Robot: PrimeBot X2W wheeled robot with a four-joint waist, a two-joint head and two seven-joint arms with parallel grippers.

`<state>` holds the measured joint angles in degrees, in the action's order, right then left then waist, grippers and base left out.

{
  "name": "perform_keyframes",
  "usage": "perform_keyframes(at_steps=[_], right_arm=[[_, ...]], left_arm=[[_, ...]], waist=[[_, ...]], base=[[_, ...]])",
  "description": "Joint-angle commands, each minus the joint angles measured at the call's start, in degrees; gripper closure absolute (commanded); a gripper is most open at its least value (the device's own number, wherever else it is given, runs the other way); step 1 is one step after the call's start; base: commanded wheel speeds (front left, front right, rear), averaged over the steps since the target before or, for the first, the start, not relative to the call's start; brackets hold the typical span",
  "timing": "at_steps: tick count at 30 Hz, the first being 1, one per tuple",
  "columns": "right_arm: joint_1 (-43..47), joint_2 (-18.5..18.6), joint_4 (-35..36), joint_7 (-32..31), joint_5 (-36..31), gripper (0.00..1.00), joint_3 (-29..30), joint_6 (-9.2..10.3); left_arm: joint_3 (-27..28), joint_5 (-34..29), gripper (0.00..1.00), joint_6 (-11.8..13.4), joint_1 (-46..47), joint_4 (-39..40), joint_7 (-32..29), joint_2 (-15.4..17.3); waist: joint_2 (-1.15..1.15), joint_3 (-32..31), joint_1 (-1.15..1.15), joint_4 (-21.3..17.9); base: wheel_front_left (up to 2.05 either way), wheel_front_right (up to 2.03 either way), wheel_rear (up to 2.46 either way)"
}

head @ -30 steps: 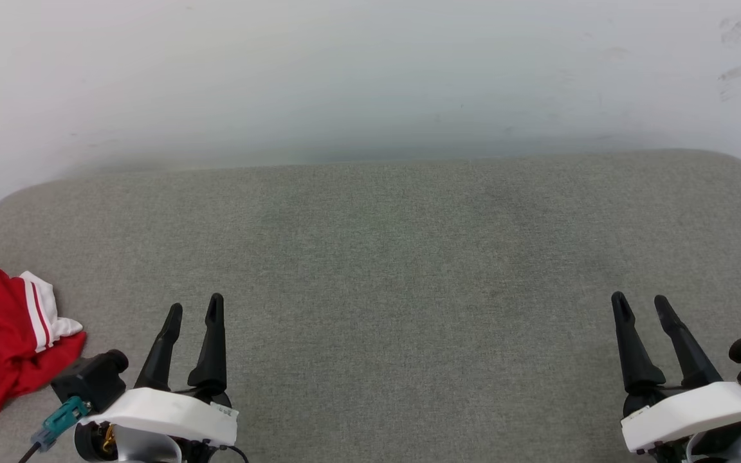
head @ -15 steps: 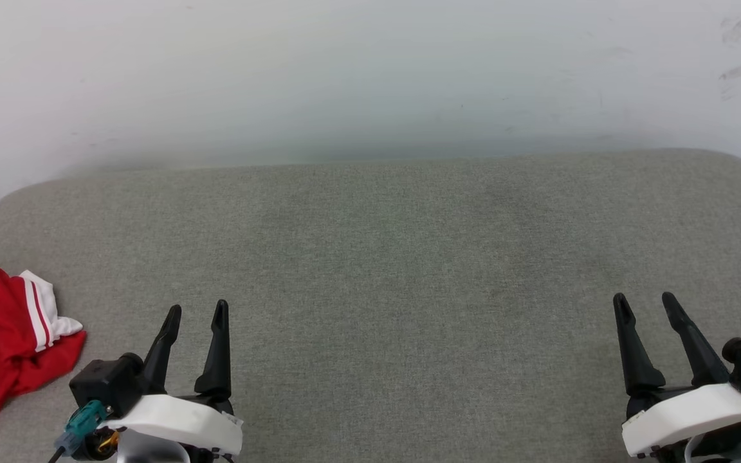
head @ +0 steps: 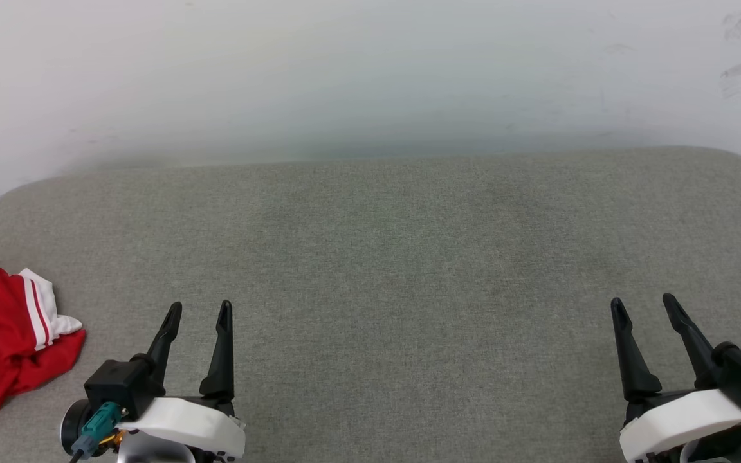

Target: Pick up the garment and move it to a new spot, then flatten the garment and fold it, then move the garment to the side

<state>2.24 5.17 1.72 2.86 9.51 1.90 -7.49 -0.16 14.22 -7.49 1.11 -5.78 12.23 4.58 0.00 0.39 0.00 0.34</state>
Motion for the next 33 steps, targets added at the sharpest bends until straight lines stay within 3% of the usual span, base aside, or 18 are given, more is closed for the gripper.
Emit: perform_keyframes(at_steps=[1, 26, 33], right_arm=[[0.3, -0.2, 0.7, 0.3, -1.2, 0.0, 0.1, 0.0], [1.8, -1.7, 2.3, 1.3, -8.8, 0.0, 0.5, 0.01], [1.5, -2.0, 1.3, 1.6, -7.3, 0.0, 0.5, 0.01]], left_arm=[[0.0, -1.1, 0.0, 0.1, -0.3, 0.3, 0.4, 0.0], [-0.6, -10.1, 0.0, 0.0, -1.3, 0.0, 3.1, 0.2], [-0.6, -9.6, 0.0, 0.0, -0.8, -0.4, 3.1, 0.3]], waist=[[0.0, 0.0, 0.0, 0.0], [0.0, -0.2, 0.0, 0.3], [0.0, -0.3, 0.0, 0.5]], base=[[0.0, 0.0, 0.0], [0.0, 0.0, 0.0], [0.0, 0.0, 0.0]])
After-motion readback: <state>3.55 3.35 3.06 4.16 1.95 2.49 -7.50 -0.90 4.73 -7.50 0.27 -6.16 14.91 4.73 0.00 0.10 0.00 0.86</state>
